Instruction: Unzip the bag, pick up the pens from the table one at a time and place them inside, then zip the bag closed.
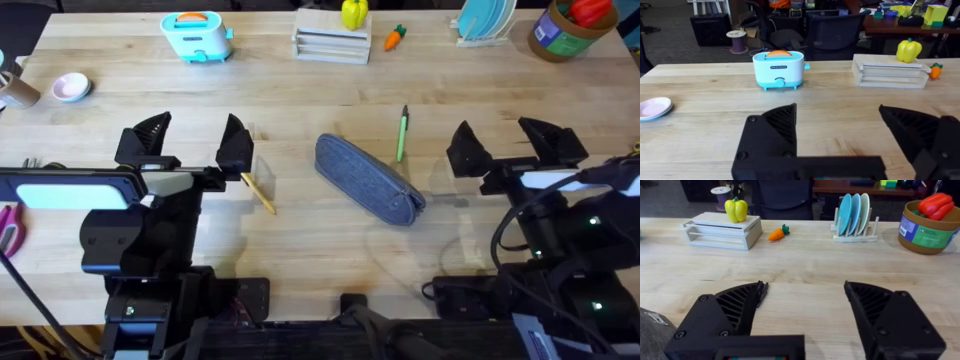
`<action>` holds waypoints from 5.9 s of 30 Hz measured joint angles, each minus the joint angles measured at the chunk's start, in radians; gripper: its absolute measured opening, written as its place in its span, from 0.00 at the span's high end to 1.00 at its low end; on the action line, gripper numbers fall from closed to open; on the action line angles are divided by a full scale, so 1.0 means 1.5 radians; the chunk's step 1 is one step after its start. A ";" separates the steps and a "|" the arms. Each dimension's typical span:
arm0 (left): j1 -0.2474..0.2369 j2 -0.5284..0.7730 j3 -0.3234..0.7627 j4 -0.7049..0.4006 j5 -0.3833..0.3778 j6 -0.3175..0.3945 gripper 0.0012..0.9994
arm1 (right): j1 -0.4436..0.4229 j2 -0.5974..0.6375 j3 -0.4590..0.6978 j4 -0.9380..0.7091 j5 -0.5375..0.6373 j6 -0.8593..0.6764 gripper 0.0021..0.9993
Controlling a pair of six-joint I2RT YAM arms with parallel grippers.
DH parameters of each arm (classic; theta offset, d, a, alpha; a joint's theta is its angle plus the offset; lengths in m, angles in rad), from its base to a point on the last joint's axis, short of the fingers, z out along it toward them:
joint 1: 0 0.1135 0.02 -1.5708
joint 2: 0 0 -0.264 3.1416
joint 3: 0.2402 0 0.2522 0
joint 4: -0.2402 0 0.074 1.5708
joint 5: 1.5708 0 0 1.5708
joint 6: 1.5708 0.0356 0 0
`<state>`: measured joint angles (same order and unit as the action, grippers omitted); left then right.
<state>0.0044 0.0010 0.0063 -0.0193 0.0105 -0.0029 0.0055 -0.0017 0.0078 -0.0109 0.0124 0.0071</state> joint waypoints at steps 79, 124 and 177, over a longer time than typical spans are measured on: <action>0.000 0.772 0.860 -0.671 0.473 0.747 0.01 | 0.000 0.371 0.813 -0.712 -0.059 0.015 0.00; -0.162 1.241 0.860 -0.731 0.590 1.184 0.01 | 0.000 0.371 0.813 -0.712 -0.059 0.015 0.00; -0.187 1.242 0.861 -0.728 0.551 1.164 0.96 | 0.000 0.371 0.813 -0.776 -0.062 0.123 0.00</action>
<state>-0.2764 1.8645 1.2972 -1.1114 0.8368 1.7428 0.0055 0.5545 1.2278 -1.1755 -0.0807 0.1919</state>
